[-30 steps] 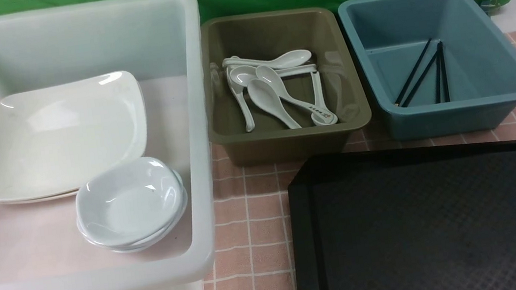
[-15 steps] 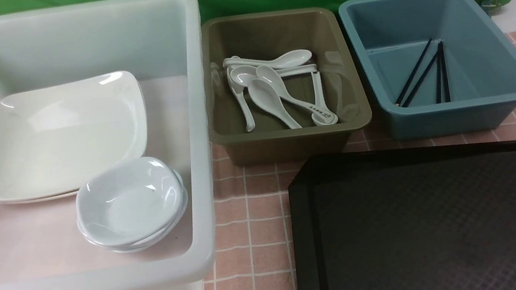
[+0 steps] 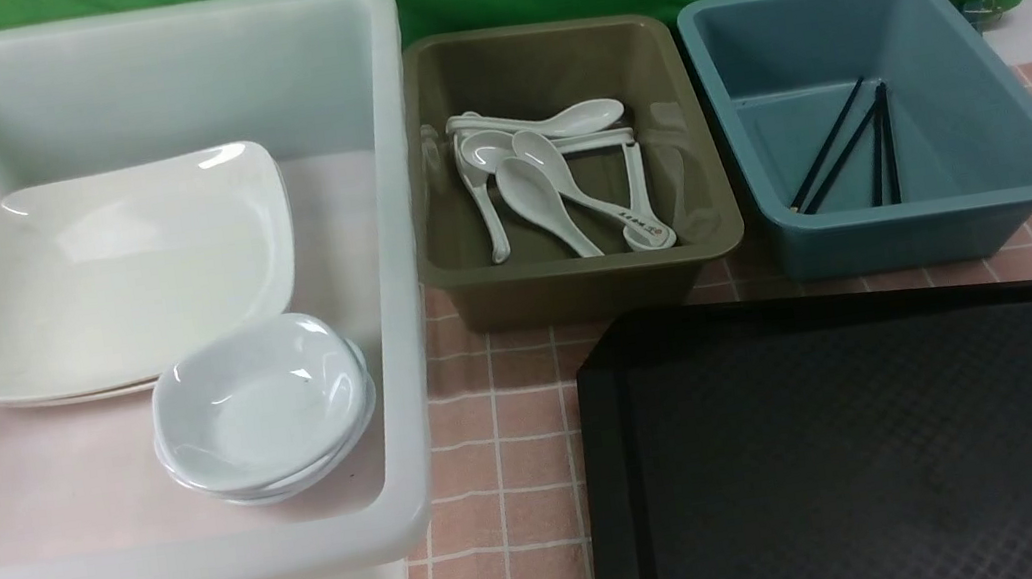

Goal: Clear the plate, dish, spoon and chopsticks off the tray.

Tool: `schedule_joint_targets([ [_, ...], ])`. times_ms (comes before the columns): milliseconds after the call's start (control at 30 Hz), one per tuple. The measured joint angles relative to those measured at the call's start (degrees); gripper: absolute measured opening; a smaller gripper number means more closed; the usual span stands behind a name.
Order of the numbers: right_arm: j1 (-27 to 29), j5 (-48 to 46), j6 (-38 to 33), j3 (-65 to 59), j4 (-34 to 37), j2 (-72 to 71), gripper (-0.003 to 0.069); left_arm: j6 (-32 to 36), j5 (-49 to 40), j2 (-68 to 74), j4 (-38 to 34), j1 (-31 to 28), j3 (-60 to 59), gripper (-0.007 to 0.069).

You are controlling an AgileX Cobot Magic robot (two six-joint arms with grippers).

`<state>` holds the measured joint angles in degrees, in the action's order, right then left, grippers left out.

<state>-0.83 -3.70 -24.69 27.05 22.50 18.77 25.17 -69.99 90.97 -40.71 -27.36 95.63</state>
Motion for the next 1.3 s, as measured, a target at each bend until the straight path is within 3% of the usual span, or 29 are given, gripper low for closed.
schedule_joint_targets([
  [300, 0.0, 0.5, 0.0, -12.7, -10.7, -4.5, 0.0066, -0.7, 0.1, 0.0, 0.1, 1.7, 0.0, -0.0003],
  [567, 0.0, -2.4, 0.0, -26.7, -12.1, -11.0, 0.0085, -0.7, 0.2, -0.8, 1.9, 13.4, -4.1, -0.0003],
  [733, 0.0, -5.2, -0.1, -26.7, -12.0, -14.0, 0.0097, -1.6, 0.0, -4.2, 7.9, 21.1, -6.2, -0.0003],
  [933, 0.0, -5.9, -0.1, -26.6, -11.6, -14.8, 0.0109, -4.9, 0.0, -11.7, 12.2, 26.4, -7.7, -0.0003],
  [1100, 0.0, -6.2, -0.1, -26.5, -11.3, -14.9, 0.0123, -4.8, 0.3, -22.3, 12.1, 28.7, -15.8, -0.0003],
  [1300, 0.0, -6.2, 0.0, -26.5, -11.2, -14.9, 0.0127, -4.1, 1.8, -40.9, 12.3, 28.7, -34.1, -0.0003],
])
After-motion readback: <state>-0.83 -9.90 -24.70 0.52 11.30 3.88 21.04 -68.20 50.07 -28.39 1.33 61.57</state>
